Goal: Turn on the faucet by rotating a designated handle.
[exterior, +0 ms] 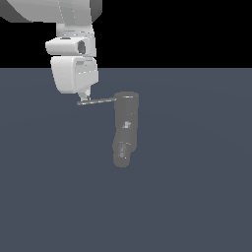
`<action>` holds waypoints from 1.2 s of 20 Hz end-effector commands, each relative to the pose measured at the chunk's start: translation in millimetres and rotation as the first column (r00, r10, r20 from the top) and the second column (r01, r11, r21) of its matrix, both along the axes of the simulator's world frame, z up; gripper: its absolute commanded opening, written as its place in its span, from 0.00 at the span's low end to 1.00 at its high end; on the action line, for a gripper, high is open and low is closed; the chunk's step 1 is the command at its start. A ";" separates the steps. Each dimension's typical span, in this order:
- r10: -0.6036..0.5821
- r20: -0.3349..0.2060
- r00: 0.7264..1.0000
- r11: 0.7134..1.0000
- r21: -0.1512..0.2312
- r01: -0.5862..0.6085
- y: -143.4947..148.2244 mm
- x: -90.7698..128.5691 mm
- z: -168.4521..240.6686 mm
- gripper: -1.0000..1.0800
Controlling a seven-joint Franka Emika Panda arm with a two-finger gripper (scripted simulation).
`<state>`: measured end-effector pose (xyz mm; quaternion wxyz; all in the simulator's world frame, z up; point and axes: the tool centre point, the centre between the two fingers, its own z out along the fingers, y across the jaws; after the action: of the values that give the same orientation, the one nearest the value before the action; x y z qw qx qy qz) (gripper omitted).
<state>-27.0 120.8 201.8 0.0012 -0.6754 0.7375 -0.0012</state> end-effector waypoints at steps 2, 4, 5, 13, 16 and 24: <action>0.009 -0.003 1.000 1.000 0.000 -0.009 5.5 -14.1 0.0 0.00; 0.009 -0.003 1.000 1.000 0.000 -0.009 5.9 -20.4 0.0 0.00; 0.009 -0.003 1.000 1.000 0.000 -0.009 5.9 -20.4 0.0 0.00; 0.002 -0.001 1.000 1.000 0.000 -0.002 -11.8 -32.0 -0.1 0.00; 0.003 -0.002 1.000 1.000 0.000 -0.003 -17.5 -39.2 -0.1 0.00; 0.004 -0.002 1.000 1.000 0.000 -0.004 -33.0 -58.8 0.0 0.00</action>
<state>-81.5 95.4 201.9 0.0020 -0.6799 0.7333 -0.0005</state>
